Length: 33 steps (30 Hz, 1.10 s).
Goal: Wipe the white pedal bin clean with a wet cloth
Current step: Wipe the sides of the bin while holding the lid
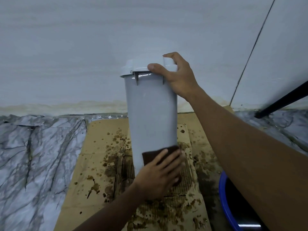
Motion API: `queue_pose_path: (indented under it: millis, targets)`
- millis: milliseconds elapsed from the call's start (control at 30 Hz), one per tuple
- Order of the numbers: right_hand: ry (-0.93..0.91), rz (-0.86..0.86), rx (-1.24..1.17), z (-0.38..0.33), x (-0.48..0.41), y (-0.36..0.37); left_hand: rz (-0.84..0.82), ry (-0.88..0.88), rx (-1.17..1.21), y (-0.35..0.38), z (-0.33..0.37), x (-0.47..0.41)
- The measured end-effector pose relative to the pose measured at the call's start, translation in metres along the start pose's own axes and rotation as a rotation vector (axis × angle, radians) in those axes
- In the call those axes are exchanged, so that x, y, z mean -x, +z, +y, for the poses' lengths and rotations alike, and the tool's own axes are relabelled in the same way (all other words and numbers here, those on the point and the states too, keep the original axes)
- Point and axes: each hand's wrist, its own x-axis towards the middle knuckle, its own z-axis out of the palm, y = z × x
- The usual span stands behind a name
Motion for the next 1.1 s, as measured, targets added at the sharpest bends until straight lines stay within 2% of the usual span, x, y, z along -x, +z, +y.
queue_pose_path:
  millis: [100, 300, 400, 533, 700, 833, 900, 1100]
  targets:
    - [-0.001, 0.001, 0.002, -0.001, 0.0, 0.003, -0.005, -0.001, -0.014, -0.003, -0.002, 0.019]
    - [-0.002, 0.001, 0.002, -0.002, 0.0, 0.008, 0.246, -0.364, 0.095, -0.049, -0.071, -0.062]
    - [-0.016, 0.009, 0.014, -0.001, 0.001, 0.002, 0.29, -0.384, 0.105, -0.057, -0.08, -0.085]
    - [0.005, 0.004, -0.001, 0.0, 0.001, 0.0, 0.195, -0.242, 0.112, -0.036, -0.043, -0.06]
    - [0.006, 0.001, -0.005, 0.0, 0.002, 0.0, -0.1, 0.148, -0.009, 0.002, 0.005, 0.003]
    - [0.01, 0.001, -0.009, 0.0, 0.002, 0.0, -0.054, 0.247, -0.042, 0.003, -0.021, 0.032]
    - [0.006, 0.003, -0.007, -0.002, 0.002, 0.002, -0.004, 0.162, -0.027, -0.006, -0.045, 0.029]
    - [0.002, 0.015, -0.004, -0.004, 0.002, 0.003, 0.245, -0.3, 0.082, -0.043, -0.107, -0.028]
